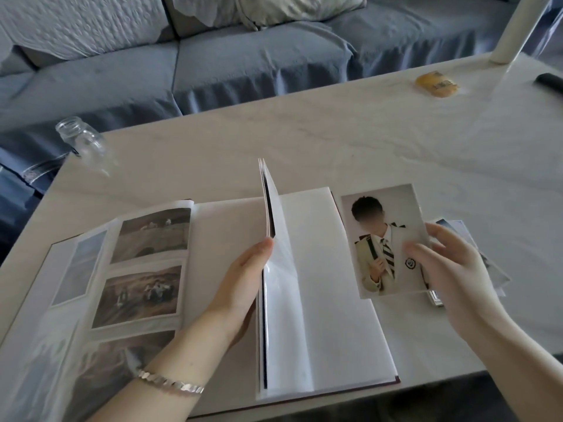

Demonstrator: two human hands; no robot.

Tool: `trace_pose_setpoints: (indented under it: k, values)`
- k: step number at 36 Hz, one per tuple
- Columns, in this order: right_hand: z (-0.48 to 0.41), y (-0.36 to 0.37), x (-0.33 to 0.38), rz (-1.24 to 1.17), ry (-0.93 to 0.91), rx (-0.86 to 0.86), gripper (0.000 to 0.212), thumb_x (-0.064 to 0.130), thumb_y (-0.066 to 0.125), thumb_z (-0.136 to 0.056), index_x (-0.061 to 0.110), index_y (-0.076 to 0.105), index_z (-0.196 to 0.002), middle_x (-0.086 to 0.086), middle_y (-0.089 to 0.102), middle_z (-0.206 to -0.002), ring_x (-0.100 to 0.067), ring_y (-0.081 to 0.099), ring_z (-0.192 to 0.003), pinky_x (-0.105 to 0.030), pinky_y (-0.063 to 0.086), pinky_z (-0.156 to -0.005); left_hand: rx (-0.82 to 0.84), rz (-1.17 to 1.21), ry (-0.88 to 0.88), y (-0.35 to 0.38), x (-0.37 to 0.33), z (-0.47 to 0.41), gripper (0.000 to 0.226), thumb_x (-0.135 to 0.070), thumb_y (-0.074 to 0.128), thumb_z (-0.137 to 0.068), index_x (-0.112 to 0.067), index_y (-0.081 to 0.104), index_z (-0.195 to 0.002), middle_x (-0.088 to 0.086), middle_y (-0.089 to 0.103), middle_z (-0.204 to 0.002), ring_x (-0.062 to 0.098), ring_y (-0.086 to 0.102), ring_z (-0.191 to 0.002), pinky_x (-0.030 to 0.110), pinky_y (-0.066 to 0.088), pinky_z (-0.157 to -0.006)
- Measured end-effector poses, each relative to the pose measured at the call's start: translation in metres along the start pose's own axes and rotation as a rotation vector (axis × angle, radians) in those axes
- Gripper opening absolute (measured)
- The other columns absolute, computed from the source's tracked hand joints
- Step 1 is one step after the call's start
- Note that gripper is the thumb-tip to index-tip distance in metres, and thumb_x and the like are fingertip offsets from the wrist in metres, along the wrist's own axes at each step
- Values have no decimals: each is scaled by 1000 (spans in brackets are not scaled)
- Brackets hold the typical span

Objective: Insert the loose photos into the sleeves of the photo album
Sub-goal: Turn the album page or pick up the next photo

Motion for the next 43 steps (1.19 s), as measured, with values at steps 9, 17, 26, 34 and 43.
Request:
trace_pose_setpoints:
  k: [9,17,26,34,43]
  values:
    - [-5,14,-22,-147,205,88,20,2,52,-87,13,62,-74,-6,66,-68,-20,57,-61,-29,45,-58,1,98,-77,15,0,-3,30,-44,54,-88,-19,68,-87,2,71,-82,17,64,-78,26,48,-74]
    - [-11,22,-37,-209,365,145,19,1,47,-91,9,57,-77,-11,63,-83,-19,58,-69,-27,44,-51,-114,-99,117,4,-4,-6,17,-31,49,-96,-23,63,-95,-7,65,-98,6,59,-94,20,41,-90]
    - [-14,16,-50,-259,405,90,21,1,46,-89,8,58,-73,-9,69,-85,-19,65,-74,-27,45,-55,-371,-814,255,-45,16,3,71,-6,60,-88,-20,21,-147,6,28,-150,20,30,-136,18,26,-101]
    - [-19,4,-49,-250,329,-30,22,2,48,-87,10,61,-71,-15,67,-82,-27,58,-72,-31,42,-63,-49,-974,518,54,13,6,68,-34,55,-91,-20,20,-148,-4,6,-157,11,1,-145,11,-7,-105]
    - [-15,-15,-38,-227,283,-79,27,-1,49,-84,16,59,-67,3,62,-52,-18,52,-52,-22,34,-50,8,-1191,52,116,21,-24,99,-49,50,-91,-9,-21,-146,22,-32,-148,38,-30,-137,45,-15,-111]
Point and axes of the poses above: each hand's wrist, its own z-axis away from the middle knuckle, its own y-axis out of the palm, x = y × z, the point moved 3 cm from there along -z, towards the middle knuckle
